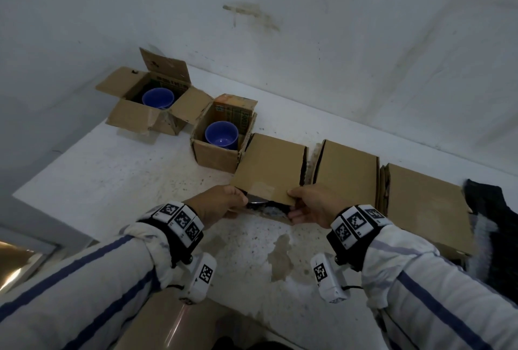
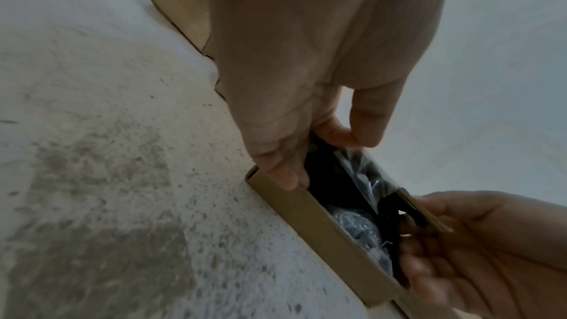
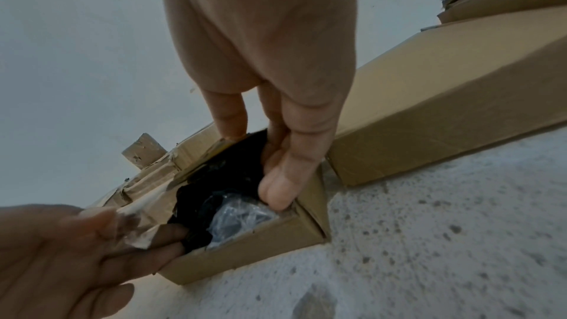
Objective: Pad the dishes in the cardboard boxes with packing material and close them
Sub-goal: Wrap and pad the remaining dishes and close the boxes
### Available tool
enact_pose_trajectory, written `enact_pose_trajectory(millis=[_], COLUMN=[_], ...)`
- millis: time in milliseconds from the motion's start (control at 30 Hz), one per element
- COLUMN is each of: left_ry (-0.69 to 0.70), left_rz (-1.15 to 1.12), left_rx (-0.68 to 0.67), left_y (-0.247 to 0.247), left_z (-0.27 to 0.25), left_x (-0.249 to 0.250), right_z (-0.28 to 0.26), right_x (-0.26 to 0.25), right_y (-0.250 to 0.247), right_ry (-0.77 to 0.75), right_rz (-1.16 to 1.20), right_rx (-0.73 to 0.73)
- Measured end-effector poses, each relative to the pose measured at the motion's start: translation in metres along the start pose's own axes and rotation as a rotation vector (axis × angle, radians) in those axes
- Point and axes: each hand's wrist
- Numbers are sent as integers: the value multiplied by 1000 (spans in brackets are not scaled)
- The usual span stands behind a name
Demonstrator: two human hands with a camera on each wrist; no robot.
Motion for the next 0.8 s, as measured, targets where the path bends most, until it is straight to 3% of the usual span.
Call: enact_pose_trajectory(millis=[133, 267, 433, 800], left_ry=[21, 26, 135, 30], left_rz=[99, 49, 72, 4], left_rx=[71, 113, 212, 103], left_y=[0, 6, 16, 22], left_z=[-1, -5, -10, -11], left_x=[-1, -8, -18, -26], right_z=[0, 0, 3, 5], right_x=[2, 3, 5, 12], right_y=[3, 0, 1, -2], right_ry=[9, 2, -1, -58], right_rz=[-8, 3, 30, -82], right_rx=[-8, -1, 21, 128])
Point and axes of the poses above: each hand's wrist, its own z-axis towards the middle knuckle, its own y-axis out of the palm, x = y × z, and after that the axes turned 6 degrees about x, right-handed
